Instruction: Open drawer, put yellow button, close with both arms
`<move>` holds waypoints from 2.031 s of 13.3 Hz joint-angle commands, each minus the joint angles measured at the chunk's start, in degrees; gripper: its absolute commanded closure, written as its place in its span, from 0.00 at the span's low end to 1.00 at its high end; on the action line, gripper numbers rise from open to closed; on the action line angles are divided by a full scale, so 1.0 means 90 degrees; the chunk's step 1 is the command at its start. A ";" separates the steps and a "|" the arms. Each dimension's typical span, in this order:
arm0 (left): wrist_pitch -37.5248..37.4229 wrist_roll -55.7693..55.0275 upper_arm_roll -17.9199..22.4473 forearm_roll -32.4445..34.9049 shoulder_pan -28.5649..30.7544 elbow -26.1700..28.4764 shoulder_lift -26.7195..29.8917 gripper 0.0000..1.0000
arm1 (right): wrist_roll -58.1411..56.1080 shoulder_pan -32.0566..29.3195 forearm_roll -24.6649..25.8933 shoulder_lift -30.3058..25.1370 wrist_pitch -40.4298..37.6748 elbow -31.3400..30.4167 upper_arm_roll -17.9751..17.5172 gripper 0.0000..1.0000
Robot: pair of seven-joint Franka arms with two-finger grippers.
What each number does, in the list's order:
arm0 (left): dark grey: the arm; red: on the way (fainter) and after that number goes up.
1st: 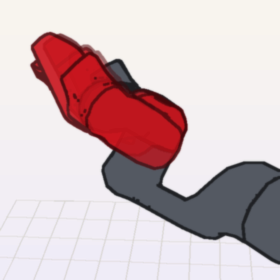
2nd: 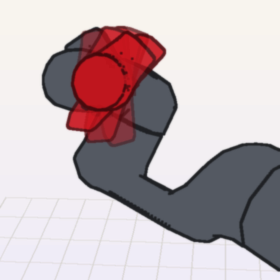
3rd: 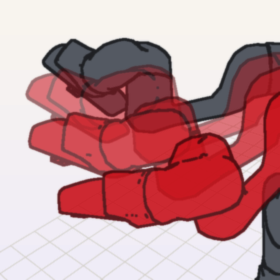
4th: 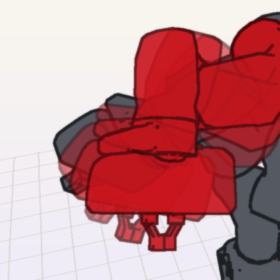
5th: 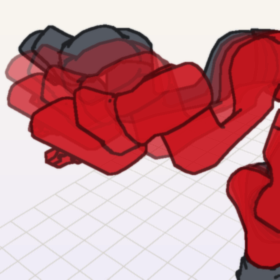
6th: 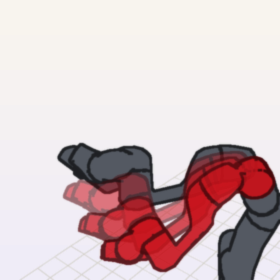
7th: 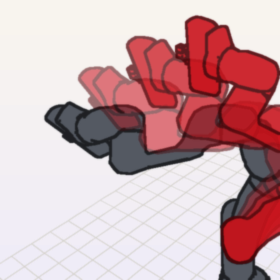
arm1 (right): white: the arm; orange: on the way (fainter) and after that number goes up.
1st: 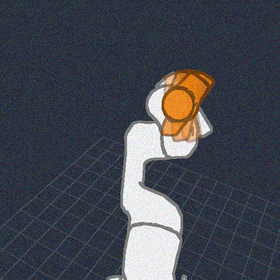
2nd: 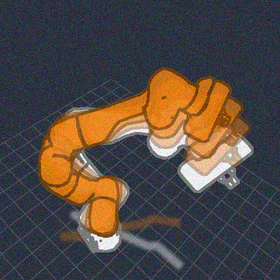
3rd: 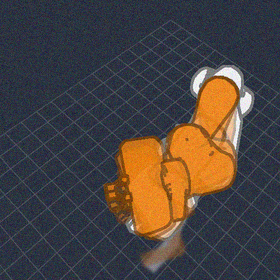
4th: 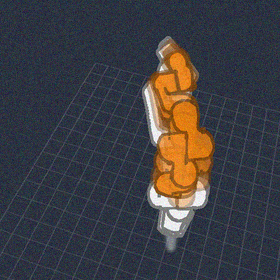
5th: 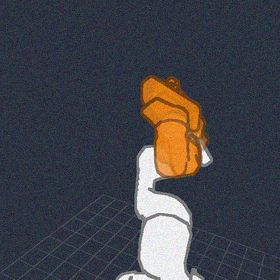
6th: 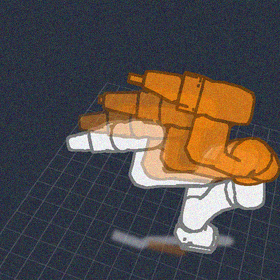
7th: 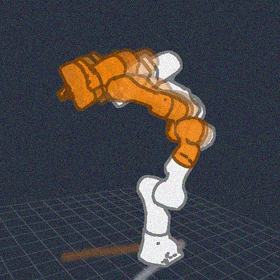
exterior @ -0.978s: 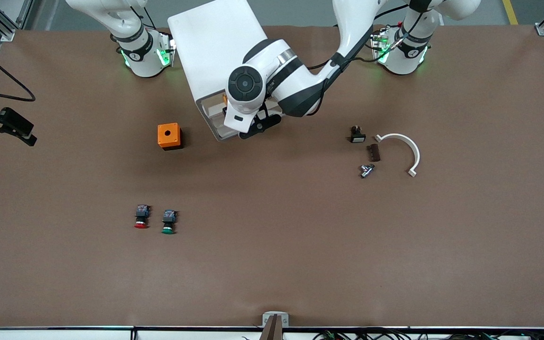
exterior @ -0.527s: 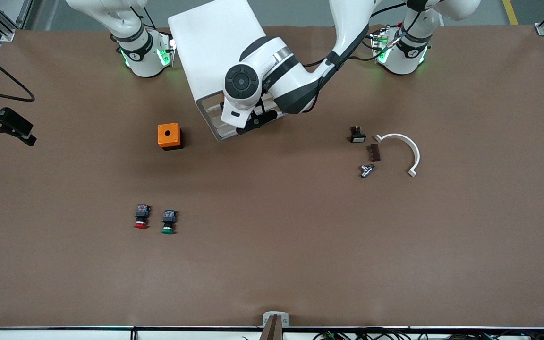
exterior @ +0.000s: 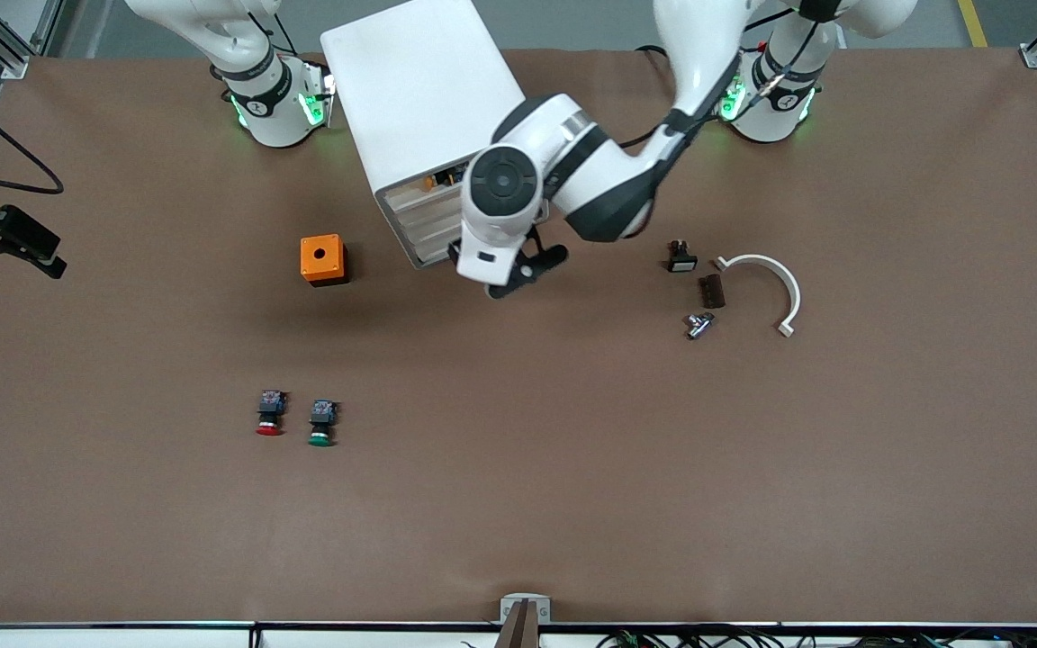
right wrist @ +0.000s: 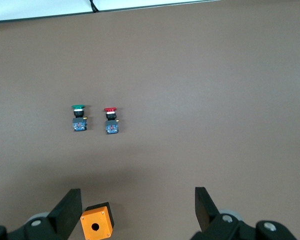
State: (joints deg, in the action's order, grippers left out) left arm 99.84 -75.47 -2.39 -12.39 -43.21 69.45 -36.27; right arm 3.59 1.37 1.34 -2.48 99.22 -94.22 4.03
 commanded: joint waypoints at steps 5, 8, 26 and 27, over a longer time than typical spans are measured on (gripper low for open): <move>-0.0117 0.1576 0.0168 0.1121 0.1478 0.0183 0.0934 0.01 | -0.0330 -0.0181 0.0017 -0.0086 0.0011 -0.0048 -0.0077 0.00; -0.0117 0.2396 0.0168 0.1561 0.1977 0.0183 0.0954 0.01 | -0.0447 -0.0181 0.0017 -0.0086 -0.0028 -0.0048 -0.0077 0.00; -0.1845 0.6412 0.0100 0.1552 0.4136 0.0348 0.2721 0.01 | -0.0546 -0.0162 0.0007 -0.0056 -0.0849 0.0078 -0.0145 0.00; -0.1845 0.6500 0.0090 0.1543 0.4146 0.0707 0.3050 0.01 | -0.0536 -0.0152 0.0007 -0.0066 -0.0858 0.0098 -0.0145 0.00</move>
State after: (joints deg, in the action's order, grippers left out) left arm 83.49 -18.72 -0.55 1.36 -6.67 70.42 -13.84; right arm -0.60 0.63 1.34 -2.49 92.30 -93.89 3.38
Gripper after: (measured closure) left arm 0.004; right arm 0.000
